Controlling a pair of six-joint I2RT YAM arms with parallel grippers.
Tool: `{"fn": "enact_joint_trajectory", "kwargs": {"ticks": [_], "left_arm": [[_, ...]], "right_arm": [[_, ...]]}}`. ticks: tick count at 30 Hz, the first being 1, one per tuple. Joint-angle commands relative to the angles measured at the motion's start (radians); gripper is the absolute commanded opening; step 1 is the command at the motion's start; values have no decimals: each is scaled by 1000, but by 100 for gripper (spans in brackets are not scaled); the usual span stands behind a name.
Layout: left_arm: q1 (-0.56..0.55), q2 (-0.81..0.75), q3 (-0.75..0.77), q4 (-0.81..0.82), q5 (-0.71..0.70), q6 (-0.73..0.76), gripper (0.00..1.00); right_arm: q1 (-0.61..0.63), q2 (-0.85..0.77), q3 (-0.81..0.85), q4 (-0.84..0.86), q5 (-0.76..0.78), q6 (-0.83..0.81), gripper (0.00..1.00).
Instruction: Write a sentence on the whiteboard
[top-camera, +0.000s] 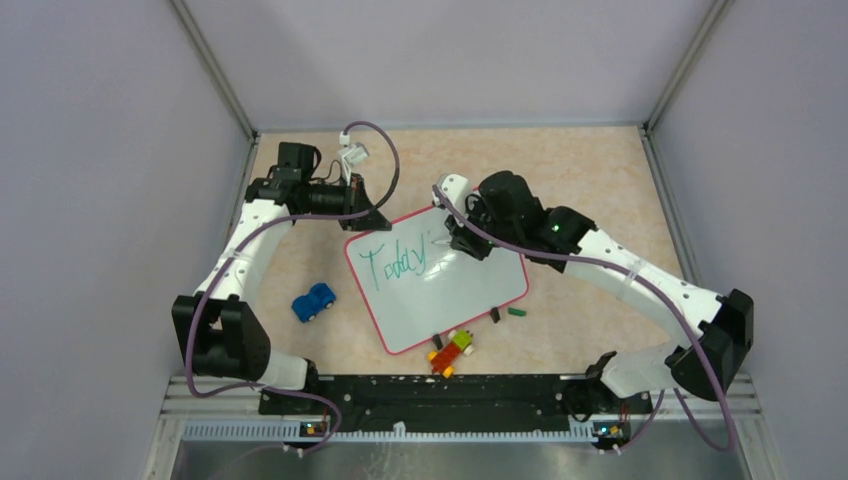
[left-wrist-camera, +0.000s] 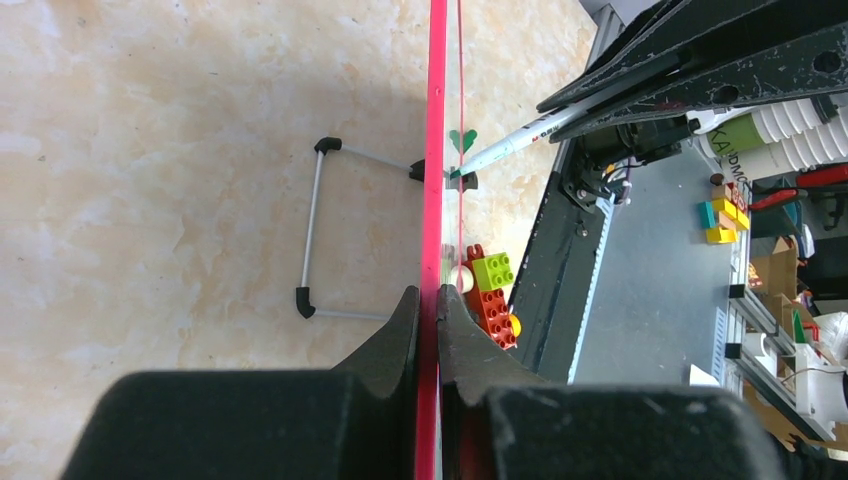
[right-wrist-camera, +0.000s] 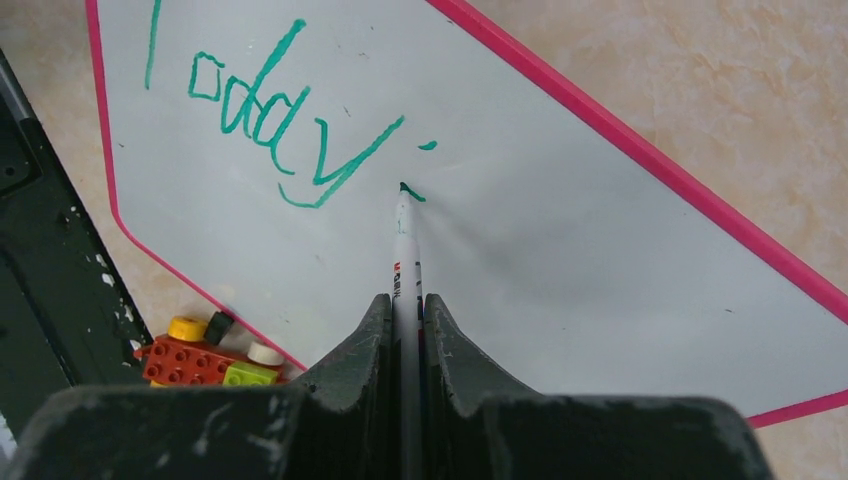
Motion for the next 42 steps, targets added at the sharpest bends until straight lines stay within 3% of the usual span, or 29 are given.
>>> {"fn": "enact_joint_trajectory", "kwargs": {"ticks": [1, 28, 42], "left_arm": [[-12, -24, -24, -32, -9, 3, 0], [-12, -9, -17, -32, -9, -1, 0], [-12, -9, -17, -35, -11, 3, 0]], "right_arm": [[2, 22, 45, 30, -15, 1, 0], [-14, -54, -50, -32, 41, -62, 0], [-5, -28, -71, -44, -28, -58, 0]]}}
